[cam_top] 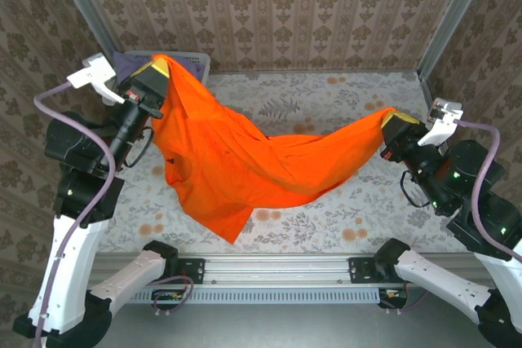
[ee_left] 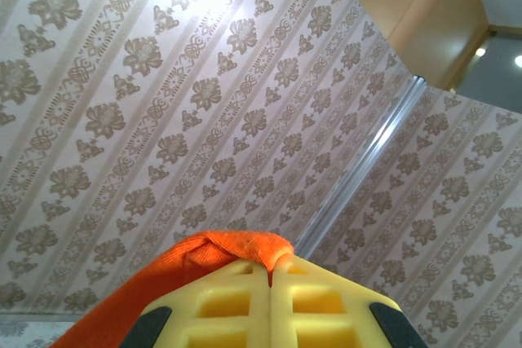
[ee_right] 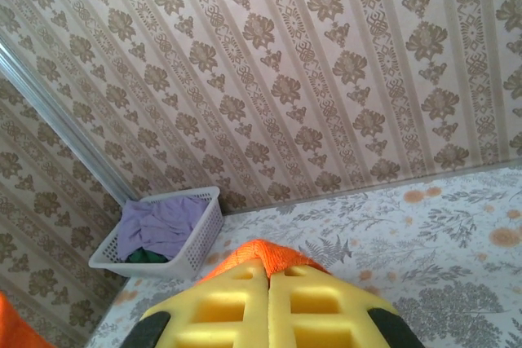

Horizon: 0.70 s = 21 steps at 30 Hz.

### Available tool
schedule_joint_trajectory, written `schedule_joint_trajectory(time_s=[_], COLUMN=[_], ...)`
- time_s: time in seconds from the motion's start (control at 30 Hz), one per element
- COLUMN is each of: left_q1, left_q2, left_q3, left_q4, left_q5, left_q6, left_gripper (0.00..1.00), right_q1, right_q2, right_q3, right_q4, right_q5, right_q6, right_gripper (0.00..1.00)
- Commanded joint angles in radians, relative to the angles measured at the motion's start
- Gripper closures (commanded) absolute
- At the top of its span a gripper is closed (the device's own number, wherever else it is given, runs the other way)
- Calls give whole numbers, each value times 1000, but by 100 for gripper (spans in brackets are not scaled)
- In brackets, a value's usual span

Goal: Fold and stack the t-shirts

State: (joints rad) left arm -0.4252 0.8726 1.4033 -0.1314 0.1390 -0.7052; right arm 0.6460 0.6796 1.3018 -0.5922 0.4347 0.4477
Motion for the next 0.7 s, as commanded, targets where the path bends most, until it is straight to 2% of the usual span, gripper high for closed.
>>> schedule_joint_trajectory(time_s=[0.0, 0.13, 0.27, 0.33, 0.4, 0.47, 0.5, 0.53, 0.57, 0.63, 0.67], left_q1=[-4, -4, 7, 47, 72, 89, 90, 93, 91, 91, 91], left_q2=[29, 123, 307, 473, 673, 915, 1027, 1177, 1316, 1560, 1629], left_q3=[2, 13, 57, 125, 249, 487, 634, 865, 1111, 1543, 1668], left_q4=[94, 55, 30, -6, -50, -145, -256, -390, -532, -771, -830], left_q5=[46, -23, -98, -72, -47, -49, -82, -112, -156, -220, -228], left_q6=[-54, -69, -58, -102, -110, -67, -42, 8, 53, 70, 80], left_gripper=[100, 100, 100, 100, 100, 85, 71, 62, 55, 21, 13], right_q1=[1, 1, -13, -83, -203, -328, -362, -384, -402, -437, -455], right_q2=[-21, 6, 156, 286, 464, 681, 792, 915, 1036, 1252, 1343], right_q3=[-61, -120, -167, -177, -122, 10, 87, 201, 330, 621, 761], right_q4=[97, 146, 220, 285, 266, 196, 167, 114, 36, -199, -324], right_q5=[32, 159, 465, 484, 380, 288, 266, 266, 268, 227, 209], right_q6=[-15, -12, -45, -71, -29, 27, 19, 2, -12, 2, 33], right_gripper=[100, 100, 100, 100, 100, 100, 100, 96, 83, 42, 25])
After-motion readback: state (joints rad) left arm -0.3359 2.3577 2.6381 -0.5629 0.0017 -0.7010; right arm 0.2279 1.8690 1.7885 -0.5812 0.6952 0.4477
